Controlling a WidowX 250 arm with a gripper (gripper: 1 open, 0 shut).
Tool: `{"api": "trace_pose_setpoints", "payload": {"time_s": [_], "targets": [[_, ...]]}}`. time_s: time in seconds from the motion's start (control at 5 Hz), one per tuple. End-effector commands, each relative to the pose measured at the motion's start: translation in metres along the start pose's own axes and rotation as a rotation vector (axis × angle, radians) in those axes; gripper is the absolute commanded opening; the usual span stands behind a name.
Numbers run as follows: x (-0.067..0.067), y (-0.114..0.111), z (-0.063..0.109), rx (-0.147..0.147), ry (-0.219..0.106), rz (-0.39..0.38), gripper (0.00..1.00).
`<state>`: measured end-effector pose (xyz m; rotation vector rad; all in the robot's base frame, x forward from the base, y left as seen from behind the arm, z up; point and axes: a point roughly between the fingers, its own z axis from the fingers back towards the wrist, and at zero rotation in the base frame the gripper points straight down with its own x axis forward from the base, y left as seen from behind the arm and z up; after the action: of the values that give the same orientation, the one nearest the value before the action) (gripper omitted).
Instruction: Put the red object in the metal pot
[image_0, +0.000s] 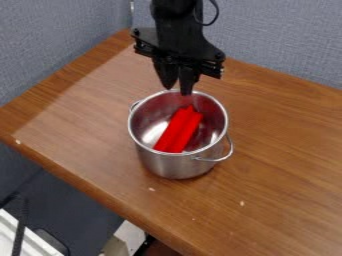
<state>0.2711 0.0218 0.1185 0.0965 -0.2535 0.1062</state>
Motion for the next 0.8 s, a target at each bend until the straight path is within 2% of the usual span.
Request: {"api": "trace_pose_setpoints", "payload": {"time_s": [0.0,0.2,0.4,0.6], "targets": [[-0.003,0.008,-0.002,0.026,0.003,0.045,1.0],[-0.015,0.005,-0.017,0.018,0.022,0.055,1.0],[-0.024,0.0,-0.028,-0.005,0.019,0.072,1.0],[-0.023,-0.004,-0.043,-0.013,0.008,0.103,1.0]]}}
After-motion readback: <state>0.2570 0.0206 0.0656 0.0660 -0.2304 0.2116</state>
